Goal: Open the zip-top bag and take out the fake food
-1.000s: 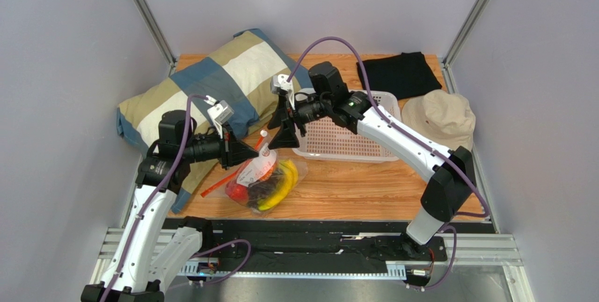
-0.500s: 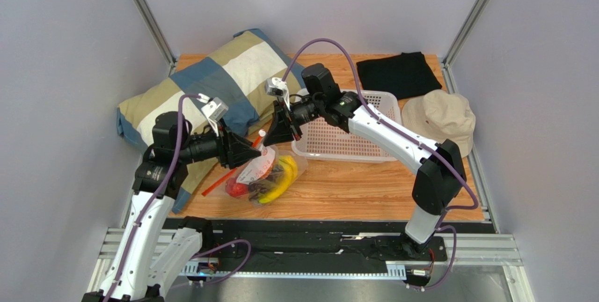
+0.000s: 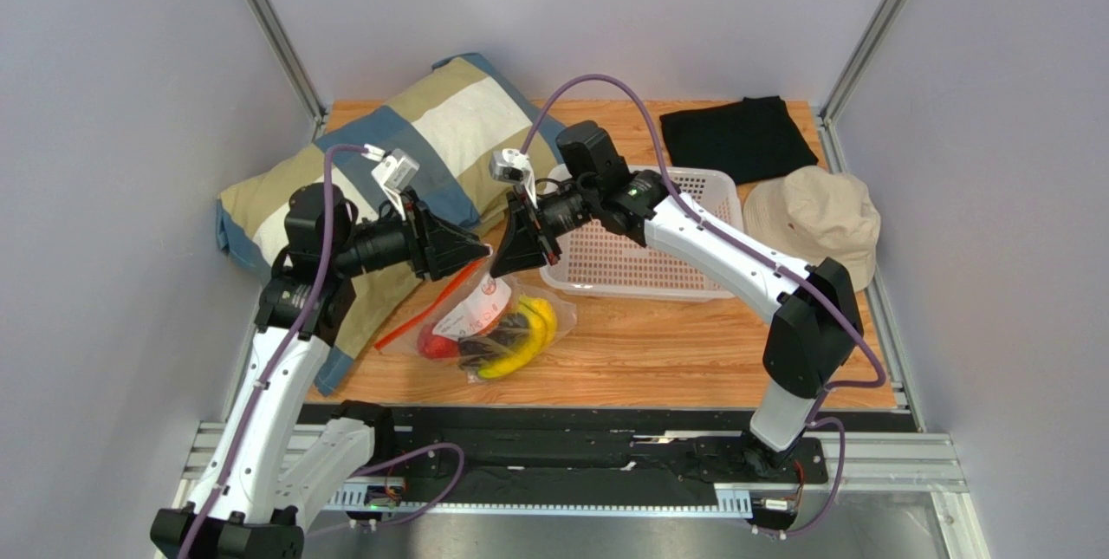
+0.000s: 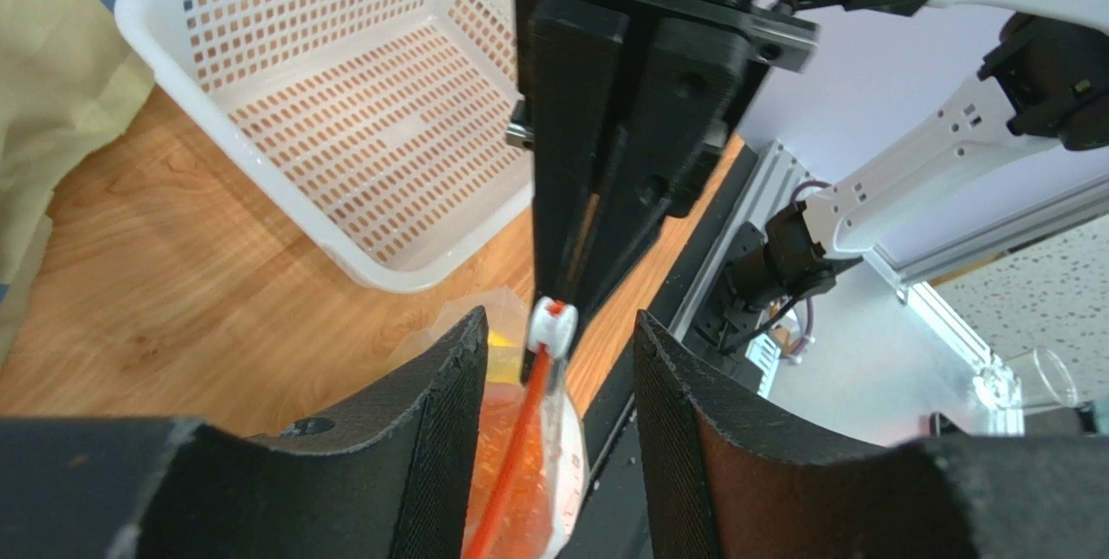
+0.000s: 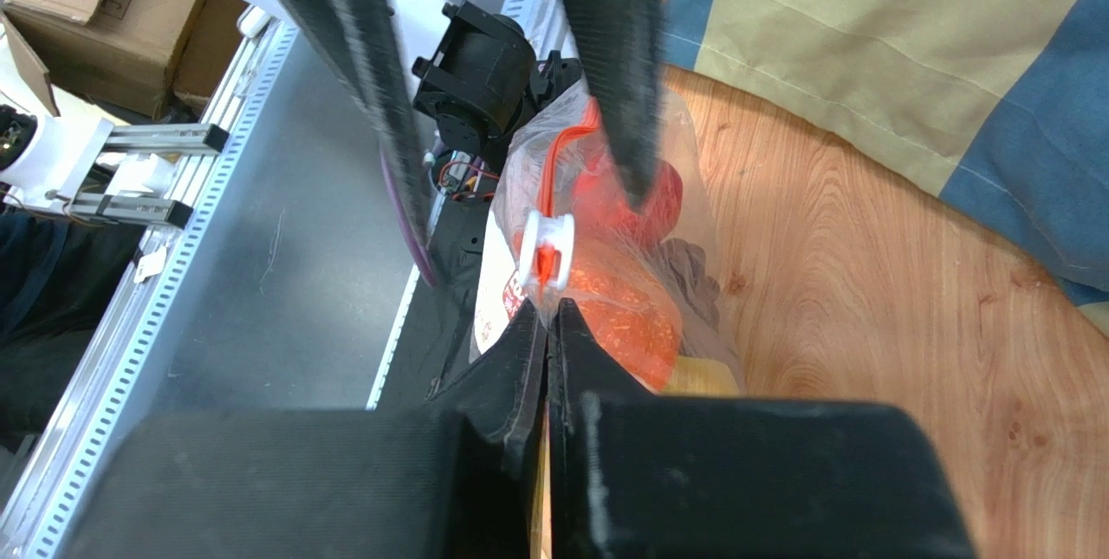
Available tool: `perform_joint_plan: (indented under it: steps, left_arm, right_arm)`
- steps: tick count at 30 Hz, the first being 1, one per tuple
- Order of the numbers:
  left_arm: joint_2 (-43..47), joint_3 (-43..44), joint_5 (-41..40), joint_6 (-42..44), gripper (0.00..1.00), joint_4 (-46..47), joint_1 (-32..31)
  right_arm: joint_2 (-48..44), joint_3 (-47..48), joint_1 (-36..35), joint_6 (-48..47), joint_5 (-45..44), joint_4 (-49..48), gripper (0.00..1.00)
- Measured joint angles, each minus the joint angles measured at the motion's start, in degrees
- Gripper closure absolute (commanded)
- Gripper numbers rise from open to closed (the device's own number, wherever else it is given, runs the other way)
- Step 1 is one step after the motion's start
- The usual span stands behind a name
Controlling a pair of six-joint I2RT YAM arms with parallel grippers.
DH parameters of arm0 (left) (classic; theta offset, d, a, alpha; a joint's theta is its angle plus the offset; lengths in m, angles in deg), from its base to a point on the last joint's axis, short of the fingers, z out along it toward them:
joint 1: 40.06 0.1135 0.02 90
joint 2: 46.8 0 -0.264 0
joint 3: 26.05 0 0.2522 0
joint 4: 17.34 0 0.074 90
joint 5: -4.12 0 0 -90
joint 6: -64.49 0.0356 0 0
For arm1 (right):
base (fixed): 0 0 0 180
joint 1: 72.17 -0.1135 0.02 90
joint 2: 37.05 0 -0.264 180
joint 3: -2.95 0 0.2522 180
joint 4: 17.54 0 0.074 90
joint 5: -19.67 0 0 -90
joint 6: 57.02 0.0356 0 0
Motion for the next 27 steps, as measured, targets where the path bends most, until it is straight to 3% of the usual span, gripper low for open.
perform_joint_plan:
  steps: [6,11,16,20,23,27]
  left_arm:
    - [-2.51,0.31,0.42,-0.37,0.46,0.17,0.02]
    - [-2.89,0.46,2.97,-0.5,0.58,0.28,0.0]
    - [-3.37,0.44,4.79,-0.37,0.58,0.22,0.0]
    - [-2.97,0.26,5.53,-0.35,0.65,0.22,0.0]
    - [-3.02,0.22,5.95,-0.28,0.58,0.2,0.0]
    - [-3.85,0.2,6.21,-0.2,0.58,0.15,0.0]
  right_arm:
    - [0.0,0.0,-0.48,-0.26,0.0,1.05,1.0]
    - [0.0,0.0,-0.72,-0.33,-0.02,1.09,1.0]
    - [0.0,0.0,-0.74,-0.33,-0.09,1.31,1.0]
    - [0.0,0.02,-0.74,-0.33,-0.09,1.49,1.0]
    - [0.0,0.02,-0.74,-0.31,-0.09,1.49,1.0]
    - [0.0,0.04,-0.74,-0.2,-0.09,1.51,1.0]
